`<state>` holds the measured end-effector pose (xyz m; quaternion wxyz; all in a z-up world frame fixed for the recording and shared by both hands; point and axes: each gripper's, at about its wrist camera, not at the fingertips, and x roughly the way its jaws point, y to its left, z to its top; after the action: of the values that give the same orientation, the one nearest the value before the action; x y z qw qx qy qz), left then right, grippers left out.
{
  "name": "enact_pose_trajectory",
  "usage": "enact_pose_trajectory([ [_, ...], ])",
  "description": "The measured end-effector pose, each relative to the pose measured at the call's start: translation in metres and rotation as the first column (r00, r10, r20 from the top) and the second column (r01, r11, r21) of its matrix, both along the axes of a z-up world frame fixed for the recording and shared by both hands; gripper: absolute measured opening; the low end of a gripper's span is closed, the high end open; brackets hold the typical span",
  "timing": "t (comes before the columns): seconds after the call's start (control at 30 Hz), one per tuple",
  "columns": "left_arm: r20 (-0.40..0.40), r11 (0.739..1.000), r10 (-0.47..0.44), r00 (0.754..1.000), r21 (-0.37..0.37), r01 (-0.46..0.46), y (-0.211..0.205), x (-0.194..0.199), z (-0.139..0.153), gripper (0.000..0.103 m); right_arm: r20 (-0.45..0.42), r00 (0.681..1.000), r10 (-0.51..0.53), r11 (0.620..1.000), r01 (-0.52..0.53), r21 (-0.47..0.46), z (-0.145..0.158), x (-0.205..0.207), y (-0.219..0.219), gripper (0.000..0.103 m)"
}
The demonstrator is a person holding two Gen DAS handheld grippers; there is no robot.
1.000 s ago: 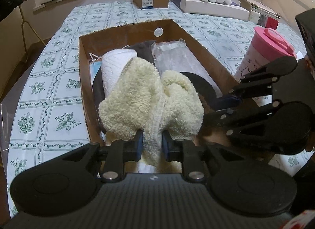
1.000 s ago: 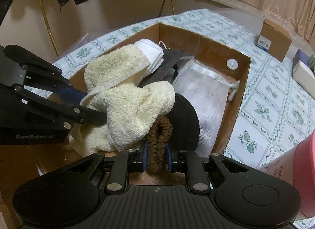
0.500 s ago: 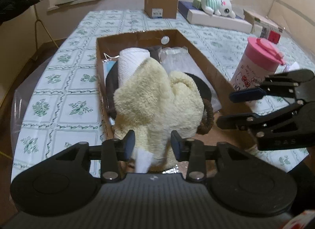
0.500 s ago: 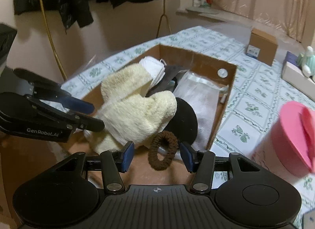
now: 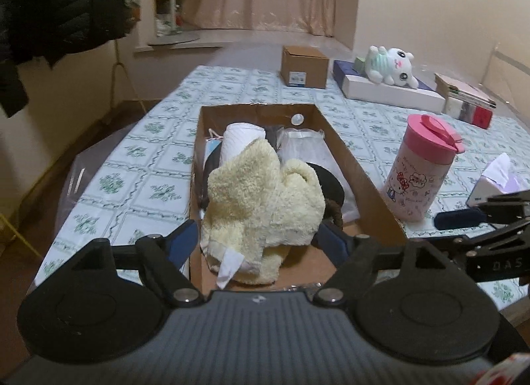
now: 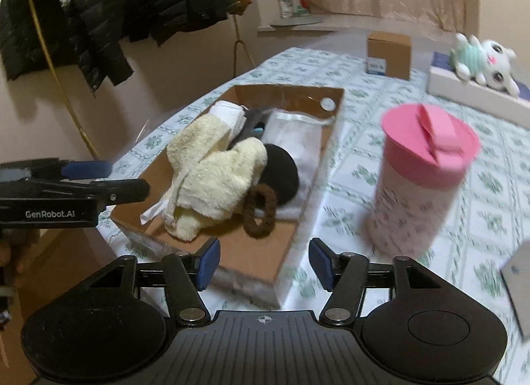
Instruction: Organize soft objects
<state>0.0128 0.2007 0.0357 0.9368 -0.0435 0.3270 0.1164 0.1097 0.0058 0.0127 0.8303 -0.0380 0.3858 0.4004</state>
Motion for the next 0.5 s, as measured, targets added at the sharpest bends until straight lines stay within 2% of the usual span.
enact_pose_trajectory([
  [0.13,0.018,1.0,0.011,1.0,0.003,-0.011,-0.016,-0.012,0.003,0.078,-0.013,1.0,-0.028,0.999,0.028,0.02,0.005,-0.008,-0.018,0.068],
  [0.37,0.056,0.991,0.071,0.996,-0.12,-0.064,-0.031,-0.03,0.009,0.078,-0.009,0.999,-0.048,0.999,0.048,0.027,0.015,-0.026,-0.041,0.072],
  [0.43,0.074,0.993,0.069,0.995,-0.103,-0.061,-0.037,-0.037,0.013,0.078,-0.008,0.998,-0.056,0.998,0.056,0.029,0.017,-0.03,-0.047,0.072],
  [0.5,0.084,0.997,0.068,0.994,-0.048,-0.064,-0.046,-0.042,0.017,0.078,-0.01,0.998,-0.064,0.997,0.065,0.029,0.019,-0.034,-0.052,0.072],
])
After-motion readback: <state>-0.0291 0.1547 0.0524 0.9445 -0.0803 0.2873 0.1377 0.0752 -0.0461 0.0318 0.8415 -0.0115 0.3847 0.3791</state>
